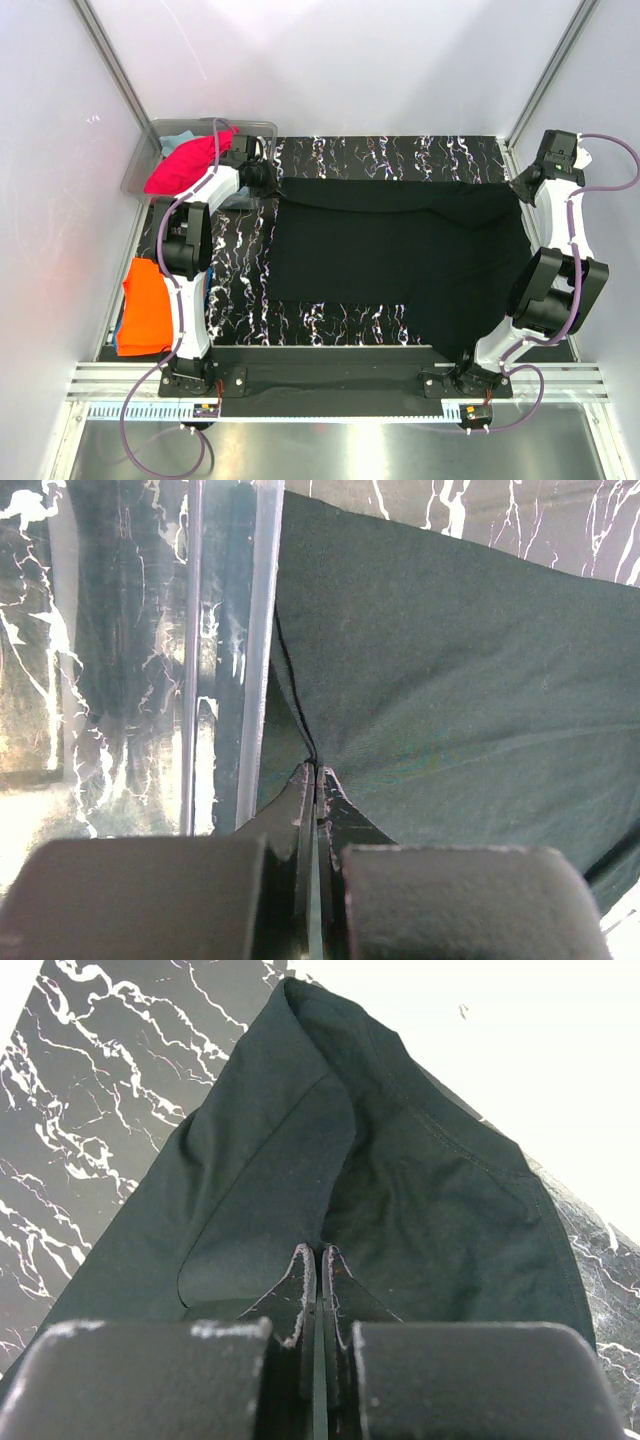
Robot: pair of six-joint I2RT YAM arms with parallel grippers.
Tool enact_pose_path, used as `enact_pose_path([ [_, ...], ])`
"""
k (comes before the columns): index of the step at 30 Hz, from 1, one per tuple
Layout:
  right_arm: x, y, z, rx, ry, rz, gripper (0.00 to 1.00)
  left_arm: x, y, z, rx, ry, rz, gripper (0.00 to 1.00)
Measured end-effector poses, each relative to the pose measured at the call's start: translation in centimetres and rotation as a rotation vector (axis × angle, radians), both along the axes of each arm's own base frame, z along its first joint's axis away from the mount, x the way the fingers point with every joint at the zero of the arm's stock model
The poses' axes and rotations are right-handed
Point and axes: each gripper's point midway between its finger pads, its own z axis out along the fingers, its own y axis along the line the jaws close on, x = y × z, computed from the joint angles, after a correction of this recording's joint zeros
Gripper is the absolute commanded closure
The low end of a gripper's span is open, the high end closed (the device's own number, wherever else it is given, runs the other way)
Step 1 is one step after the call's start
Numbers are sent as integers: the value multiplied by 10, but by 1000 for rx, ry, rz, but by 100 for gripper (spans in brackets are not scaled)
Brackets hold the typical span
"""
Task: Fold and stack the t-shirts
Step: Fold the tshirt
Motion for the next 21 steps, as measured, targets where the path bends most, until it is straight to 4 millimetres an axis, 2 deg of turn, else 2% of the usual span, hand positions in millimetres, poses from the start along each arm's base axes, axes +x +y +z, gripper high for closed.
enact_pose_path([
  [11,-5,1,5,-5,-2,-2,100,-4,0,-3,17,12,-9,100],
  [21,-17,5,-18,18,61,-5,100,-6,1,-4,31,16,-19,100],
])
